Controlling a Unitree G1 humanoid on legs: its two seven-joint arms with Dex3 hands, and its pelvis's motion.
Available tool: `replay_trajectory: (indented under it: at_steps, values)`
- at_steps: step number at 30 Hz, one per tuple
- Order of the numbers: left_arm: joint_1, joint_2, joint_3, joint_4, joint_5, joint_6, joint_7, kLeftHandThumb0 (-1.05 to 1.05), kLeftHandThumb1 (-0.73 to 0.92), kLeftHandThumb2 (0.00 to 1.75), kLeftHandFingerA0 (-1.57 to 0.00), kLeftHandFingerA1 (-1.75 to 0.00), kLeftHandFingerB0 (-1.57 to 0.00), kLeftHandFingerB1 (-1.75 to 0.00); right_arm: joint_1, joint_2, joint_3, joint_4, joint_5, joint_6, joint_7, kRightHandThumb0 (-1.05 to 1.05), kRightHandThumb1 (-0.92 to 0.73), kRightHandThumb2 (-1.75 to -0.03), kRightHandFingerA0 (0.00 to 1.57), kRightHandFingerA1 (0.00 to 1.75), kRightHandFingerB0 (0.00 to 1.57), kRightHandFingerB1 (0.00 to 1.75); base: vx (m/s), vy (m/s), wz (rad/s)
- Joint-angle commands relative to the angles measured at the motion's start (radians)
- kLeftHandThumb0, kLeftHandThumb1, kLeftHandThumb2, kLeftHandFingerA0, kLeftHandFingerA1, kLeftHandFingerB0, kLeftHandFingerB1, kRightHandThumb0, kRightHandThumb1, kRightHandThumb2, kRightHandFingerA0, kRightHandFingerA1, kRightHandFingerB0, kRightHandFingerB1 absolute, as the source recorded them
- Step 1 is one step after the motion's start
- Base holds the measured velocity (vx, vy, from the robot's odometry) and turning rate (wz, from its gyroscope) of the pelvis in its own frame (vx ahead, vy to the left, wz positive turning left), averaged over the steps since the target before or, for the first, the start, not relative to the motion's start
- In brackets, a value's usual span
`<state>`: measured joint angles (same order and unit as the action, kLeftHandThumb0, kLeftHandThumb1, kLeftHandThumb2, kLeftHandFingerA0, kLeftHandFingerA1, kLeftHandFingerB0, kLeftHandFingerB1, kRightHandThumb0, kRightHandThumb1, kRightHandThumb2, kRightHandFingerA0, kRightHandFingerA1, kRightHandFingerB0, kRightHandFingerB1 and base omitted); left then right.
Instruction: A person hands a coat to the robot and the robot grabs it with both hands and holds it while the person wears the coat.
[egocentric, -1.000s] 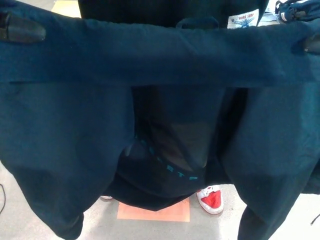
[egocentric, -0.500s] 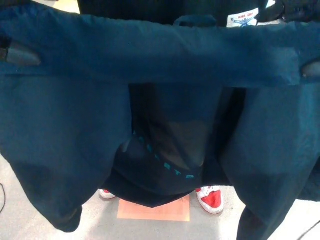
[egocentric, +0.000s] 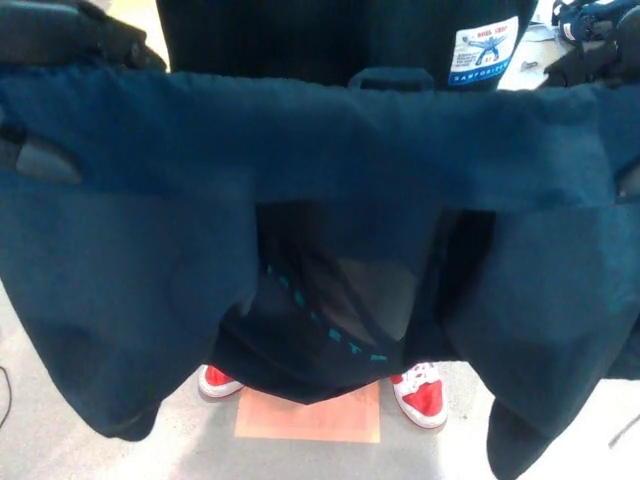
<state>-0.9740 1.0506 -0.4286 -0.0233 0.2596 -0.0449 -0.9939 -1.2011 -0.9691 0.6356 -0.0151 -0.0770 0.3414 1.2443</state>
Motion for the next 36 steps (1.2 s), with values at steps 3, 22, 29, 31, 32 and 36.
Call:
replay_trajectory:
  at_steps: [3,22,29,31,32,36]
  values:
    - [0.033,-0.069,-0.110,0.040,0.118,0.115,-0.171,-0.96,0.78,0.64,-0.08,-0.25,-0.13,-0.25,-0.001,-0.032,0.043,-0.025,-0.032,0.100,0.264,-0.39,-0.28,-0.93,0.02,0.49,0.00,0.47,0.00,0.000,0.00]
    - [0.169,-0.134,-0.054,0.016,0.212,0.014,-0.010,-1.03,0.60,0.97,-0.48,-0.46,-0.39,-0.42,0.140,0.019,-0.043,-0.062,-0.082,0.168,0.195,-0.39,-0.26,-0.92,0.02,0.49,0.00,0.46,0.00,0.000,0.00]
    - [0.274,-0.188,0.050,-0.008,0.215,-0.056,0.184,-0.94,0.52,0.94,-0.68,-0.65,-0.41,-0.45,0.174,0.028,-0.072,-0.079,-0.110,0.186,0.174,-0.85,-0.67,-0.61,0.21,0.35,0.18,0.28,0.00,0.000,0.00]
    - [0.291,-0.219,0.086,-0.026,0.189,-0.030,0.187,-0.94,0.57,0.95,-0.31,-0.45,-0.13,-0.37,0.187,0.035,-0.081,-0.072,-0.112,0.170,0.161,-0.39,-0.26,-0.92,0.02,0.49,0.00,0.46,0.00,0.000,0.00]
    - [0.292,-0.224,0.092,-0.028,0.187,-0.025,0.183,-0.94,0.57,0.95,-0.31,-0.45,-0.13,-0.37,0.189,0.037,-0.083,-0.070,-0.113,0.168,0.159,-0.39,-0.26,-0.92,0.02,0.49,0.00,0.46,0.00,0.000,0.00]
    - [0.295,-0.269,0.124,-0.071,0.189,0.018,0.175,-0.92,0.56,0.96,-0.25,-0.45,-0.08,-0.30,0.201,0.042,-0.098,-0.069,-0.121,0.181,0.158,-0.85,-0.66,-0.61,0.22,0.36,0.17,0.28,0.00,0.000,0.00]
